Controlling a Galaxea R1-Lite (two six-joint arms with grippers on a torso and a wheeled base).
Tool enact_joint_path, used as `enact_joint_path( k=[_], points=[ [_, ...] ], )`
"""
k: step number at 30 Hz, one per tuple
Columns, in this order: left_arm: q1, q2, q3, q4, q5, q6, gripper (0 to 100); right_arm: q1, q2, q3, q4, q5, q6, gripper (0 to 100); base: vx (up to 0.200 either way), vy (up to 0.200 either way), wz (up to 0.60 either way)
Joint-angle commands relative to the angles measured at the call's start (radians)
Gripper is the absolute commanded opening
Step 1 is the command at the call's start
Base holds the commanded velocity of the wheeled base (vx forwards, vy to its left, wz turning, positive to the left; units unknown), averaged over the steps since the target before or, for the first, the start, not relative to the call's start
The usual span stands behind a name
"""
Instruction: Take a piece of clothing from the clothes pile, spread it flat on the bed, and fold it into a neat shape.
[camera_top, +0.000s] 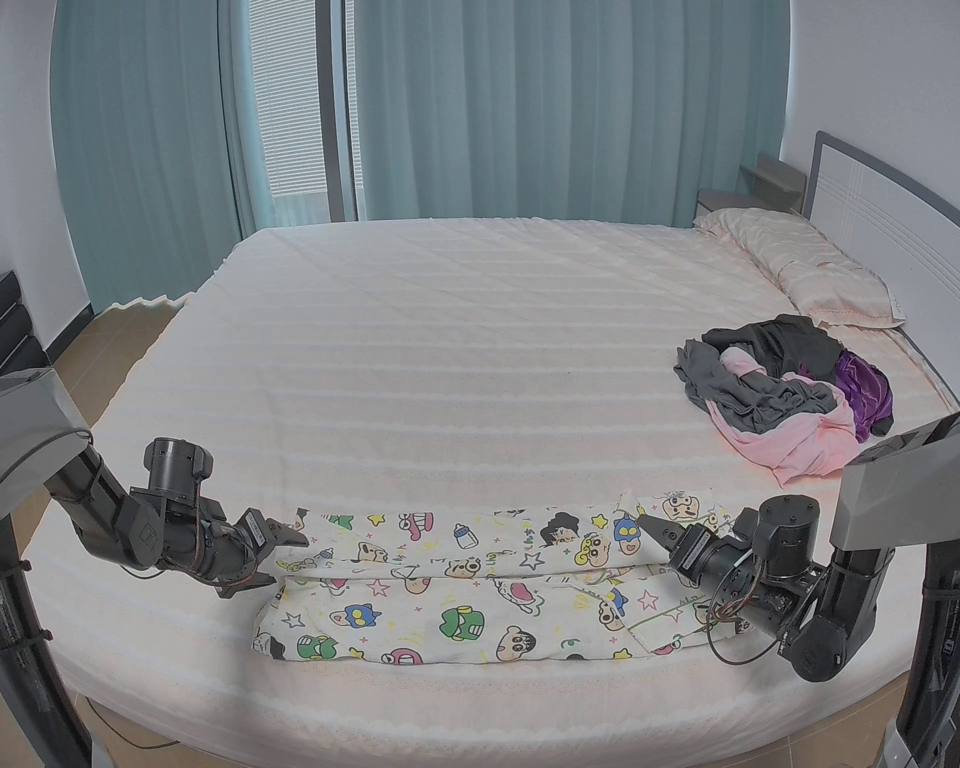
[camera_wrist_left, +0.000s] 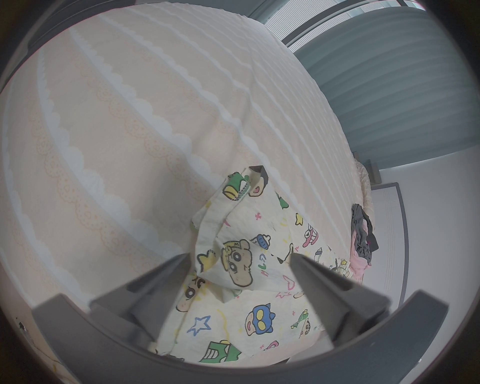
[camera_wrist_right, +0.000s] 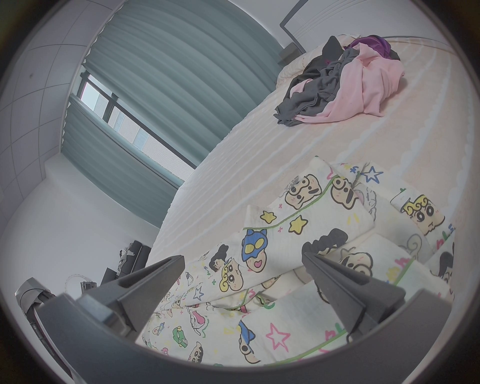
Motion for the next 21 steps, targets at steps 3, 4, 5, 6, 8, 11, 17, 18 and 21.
enact_joint_path(
  k=[3, 4, 5, 6, 8, 11, 17, 18, 21],
  points=[
    [-0.009, 0.007, 0.001, 0.003, 0.001, -0.001, 0, 0.002, 0.007, -0.002, -0.009, -0.001, 0.000, 100, 0.000, 0.000, 0.00],
    [-0.010, 0.007, 0.001, 0.004, 0.001, 0.000, 0, 0.002, 0.007, -0.002, -0.009, -0.001, 0.000, 100, 0.000, 0.000, 0.00],
    [-0.010, 0.006, 0.001, 0.004, 0.002, 0.000, 0, 0.002, 0.007, 0.000, -0.009, -0.001, 0.000, 100, 0.000, 0.000, 0.00],
    [-0.009, 0.003, 0.001, 0.006, 0.004, 0.000, 0, 0.004, 0.007, -0.002, -0.009, -0.001, 0.000, 100, 0.000, 0.000, 0.00],
    [-0.009, -0.002, 0.001, 0.008, 0.022, -0.003, 0, 0.004, 0.011, -0.002, -0.009, -0.001, -0.001, 100, 0.000, 0.000, 0.00],
    [-0.007, -0.009, -0.002, 0.006, 0.039, -0.003, 0, 0.004, 0.013, -0.003, -0.009, -0.001, -0.003, 100, 0.000, 0.000, 0.00],
    [-0.010, -0.037, -0.037, 0.001, 0.044, -0.001, 0, 0.008, -0.001, -0.029, -0.007, -0.001, -0.044, 100, 0.000, 0.000, 0.00],
    [-0.014, -0.043, -0.040, 0.001, 0.045, -0.001, 0, 0.007, -0.004, -0.045, -0.007, -0.001, -0.058, 100, 0.000, 0.000, 0.00],
    [-0.030, -0.052, -0.052, 0.001, 0.045, -0.001, 0, 0.004, -0.025, -0.086, 0.007, 0.002, -0.100, 100, 0.000, 0.000, 0.00]
  ],
)
